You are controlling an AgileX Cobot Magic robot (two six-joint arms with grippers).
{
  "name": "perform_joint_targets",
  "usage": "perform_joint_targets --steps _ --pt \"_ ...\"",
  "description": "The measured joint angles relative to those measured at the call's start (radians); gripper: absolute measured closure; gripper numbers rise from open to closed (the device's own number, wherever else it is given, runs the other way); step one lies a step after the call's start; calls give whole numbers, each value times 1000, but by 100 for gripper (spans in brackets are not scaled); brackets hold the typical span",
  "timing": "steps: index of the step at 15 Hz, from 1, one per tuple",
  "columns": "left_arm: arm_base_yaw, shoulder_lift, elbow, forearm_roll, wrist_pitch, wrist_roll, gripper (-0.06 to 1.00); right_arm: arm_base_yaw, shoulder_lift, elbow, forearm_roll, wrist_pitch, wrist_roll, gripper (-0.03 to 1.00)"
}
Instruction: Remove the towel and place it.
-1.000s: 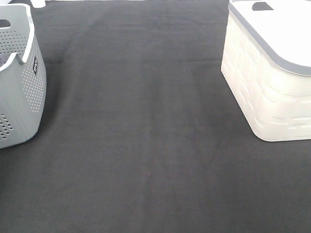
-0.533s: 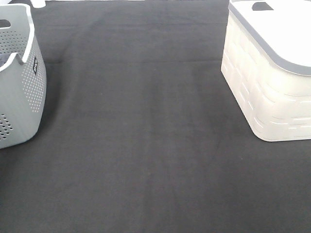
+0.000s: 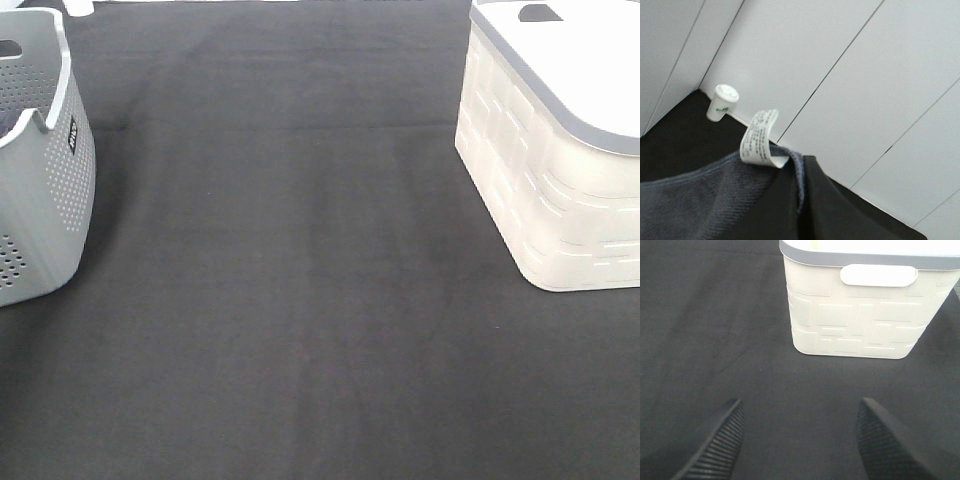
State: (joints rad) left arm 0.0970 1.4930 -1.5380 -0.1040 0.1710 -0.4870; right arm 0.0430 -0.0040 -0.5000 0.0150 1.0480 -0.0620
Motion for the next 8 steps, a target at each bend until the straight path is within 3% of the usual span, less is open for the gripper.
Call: perform_joint_targets --steps 5,8 --pt "-133 2 -218 58 -12 25 94 0 0 0 0 0 0 32" --pt "-207 67 -428 104 -13 29 94 0 0 0 0 0 0 32"
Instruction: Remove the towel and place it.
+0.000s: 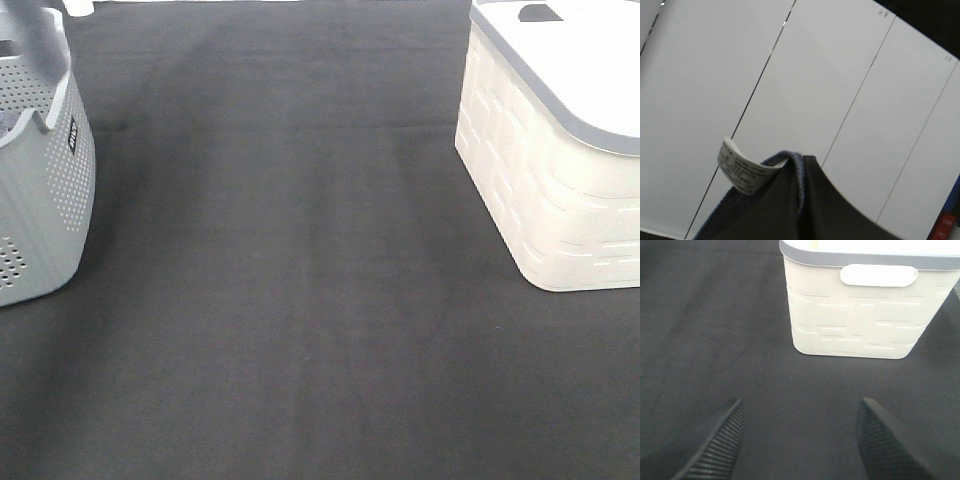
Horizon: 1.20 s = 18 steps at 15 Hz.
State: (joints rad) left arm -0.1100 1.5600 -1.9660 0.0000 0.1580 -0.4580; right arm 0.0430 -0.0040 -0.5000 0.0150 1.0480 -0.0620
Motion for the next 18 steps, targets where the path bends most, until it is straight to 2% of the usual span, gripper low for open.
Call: perform_joint_targets --steps 2,4,7,10,11,12,14,16,18 --pt "-52 72 -134 9 31 0 94 0 0 0 0 0 0 32" --pt "-109 129 -210 30 81 0 94 0 0 0 0 0 0 32" --pt "-200 194 -229 131 173 0 94 0 0 0 0 0 0 32" --pt "-255 241 -229 177 218 0 94 0 0 -7 31 -10 0 32" --pt "-269 257 -229 184 222 0 94 0 0 -14 62 -45 -4 32" --pt "-296 267 -221 202 231 0 94 0 43 -14 143 -162 -72 33" --pt "-335 267 -171 259 239 -1 94 0 143 -14 208 -287 -172 33" --pt "-368 269 -100 306 244 -34 94 0 298 -14 272 -384 -273 34" --pt "-390 269 -34 327 244 -63 94 0 463 -14 378 -510 -371 34"
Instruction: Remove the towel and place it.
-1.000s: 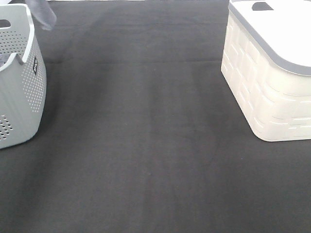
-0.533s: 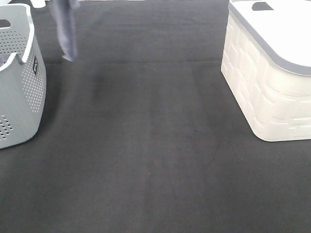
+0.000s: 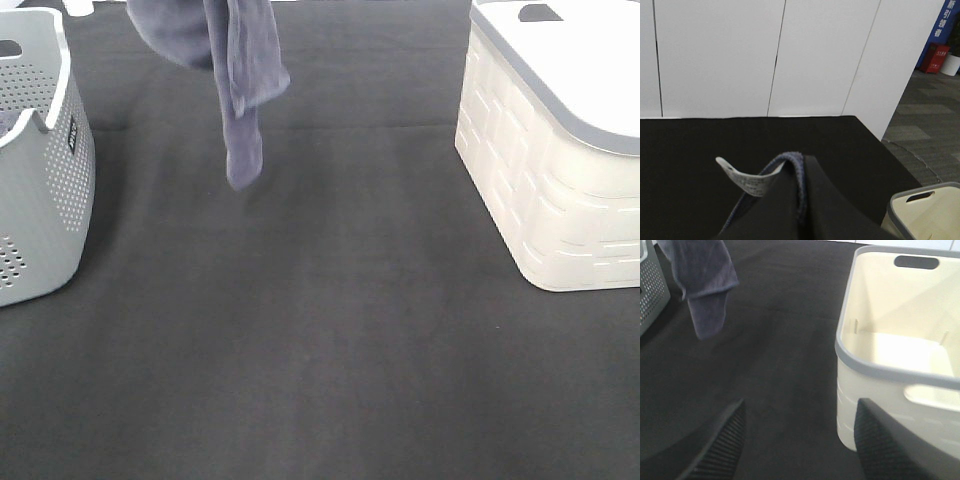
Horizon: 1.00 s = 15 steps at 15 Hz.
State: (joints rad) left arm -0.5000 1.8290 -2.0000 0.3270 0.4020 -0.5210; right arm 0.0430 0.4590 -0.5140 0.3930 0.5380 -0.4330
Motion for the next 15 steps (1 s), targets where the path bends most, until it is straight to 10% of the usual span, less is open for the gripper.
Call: perform_joint_targets --steps 4,8,11,15 --pt "-32 4 86 14 13 -6 94 11 323 0 472 -182 -400 34" --pt "-66 7 92 93 47 -6 94 381 639 -22 955 -483 -912 34" --pt "-75 7 92 117 68 -6 94 635 856 -121 1040 -752 -1084 34" --pt "-75 7 93 119 127 -6 94 689 1147 -354 952 -784 -954 34"
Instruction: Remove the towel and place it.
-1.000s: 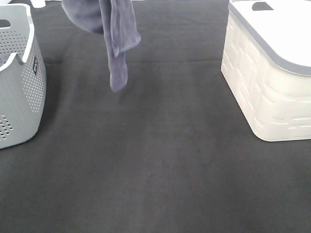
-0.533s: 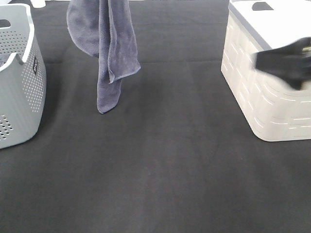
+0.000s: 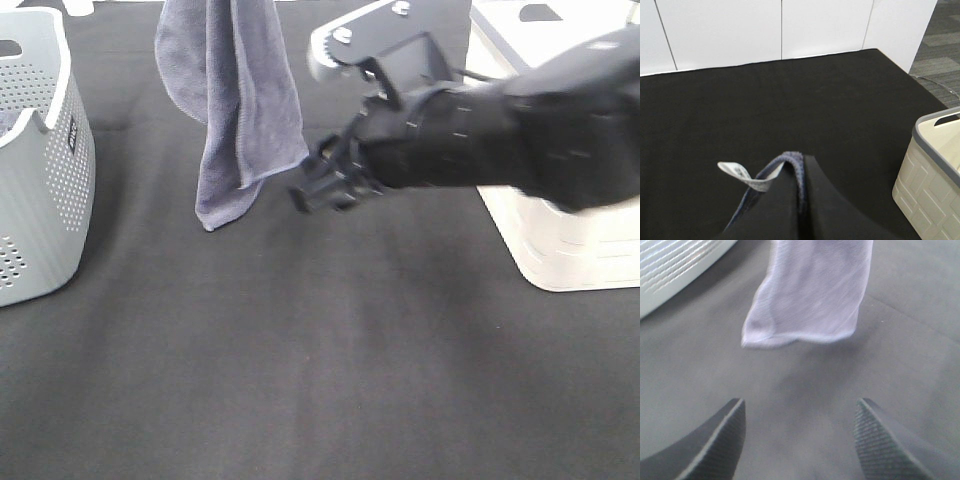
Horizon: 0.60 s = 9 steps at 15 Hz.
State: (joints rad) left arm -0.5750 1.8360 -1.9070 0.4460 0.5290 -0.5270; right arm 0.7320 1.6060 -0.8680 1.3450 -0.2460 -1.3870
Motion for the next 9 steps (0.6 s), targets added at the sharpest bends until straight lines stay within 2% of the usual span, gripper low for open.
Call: perform_joint_targets --steps 2,4,6,8,9 --pt "0 0 0 0 6 0 94 0 75 -77 -46 -11 130 34" --pt "-2 0 0 0 7 0 94 25 134 -119 -136 -53 286 34" --pt "-15 4 0 16 8 0 94 91 176 -123 -233 -166 427 34" --pt "-31 15 0 33 11 0 94 135 196 -123 -268 -267 553 34" --pt "-52 37 0 54 16 0 94 166 212 -128 -277 -368 650 34"
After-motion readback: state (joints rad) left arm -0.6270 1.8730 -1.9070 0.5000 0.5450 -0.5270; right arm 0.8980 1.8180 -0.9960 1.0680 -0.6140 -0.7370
